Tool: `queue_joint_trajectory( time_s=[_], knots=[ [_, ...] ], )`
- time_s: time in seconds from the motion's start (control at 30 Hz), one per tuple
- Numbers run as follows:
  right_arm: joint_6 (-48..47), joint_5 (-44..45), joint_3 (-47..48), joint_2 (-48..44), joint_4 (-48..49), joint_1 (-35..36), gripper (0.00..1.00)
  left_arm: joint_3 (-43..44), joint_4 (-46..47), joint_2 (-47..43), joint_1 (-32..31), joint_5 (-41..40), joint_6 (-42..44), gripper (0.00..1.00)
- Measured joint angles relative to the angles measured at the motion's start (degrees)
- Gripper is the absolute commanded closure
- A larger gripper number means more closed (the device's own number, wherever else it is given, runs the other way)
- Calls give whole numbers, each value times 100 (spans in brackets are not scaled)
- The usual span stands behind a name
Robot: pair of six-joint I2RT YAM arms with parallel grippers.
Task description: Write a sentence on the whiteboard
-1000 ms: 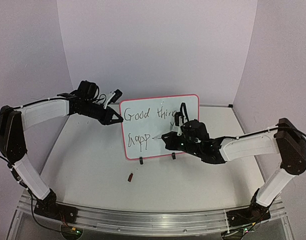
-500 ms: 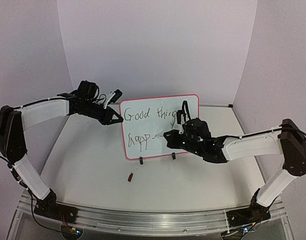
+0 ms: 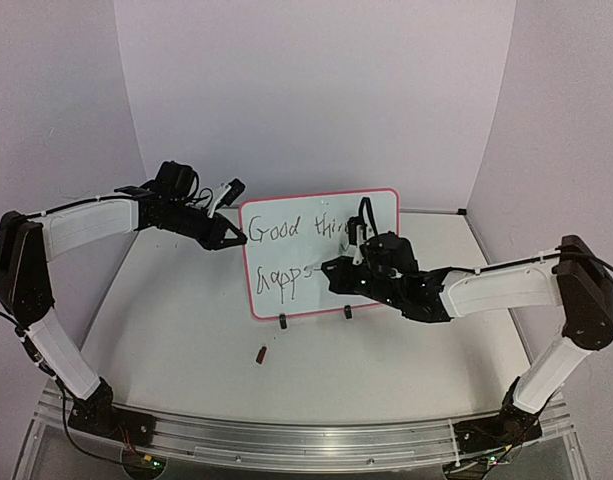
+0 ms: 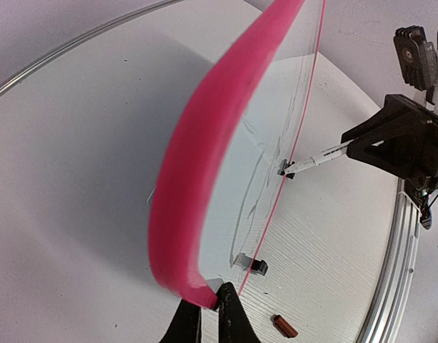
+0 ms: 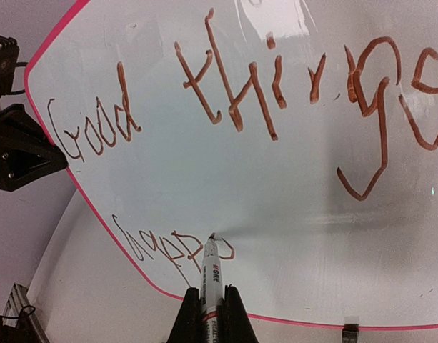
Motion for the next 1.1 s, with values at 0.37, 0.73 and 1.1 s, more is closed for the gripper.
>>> queue_joint_trajectory(
  time_s=[0.37, 0.73, 1.1],
  knots=[
    [136, -119, -21, 83, 4, 0, 100, 0, 0, 0, 0, -2, 0, 100],
    [280, -264, -101, 242, 16, 2, 100, 0, 2, 0, 0, -21, 0, 100],
    [320, -238, -159, 232, -42, 4, 100, 2, 2, 0, -2, -22, 0, 100]
  ],
)
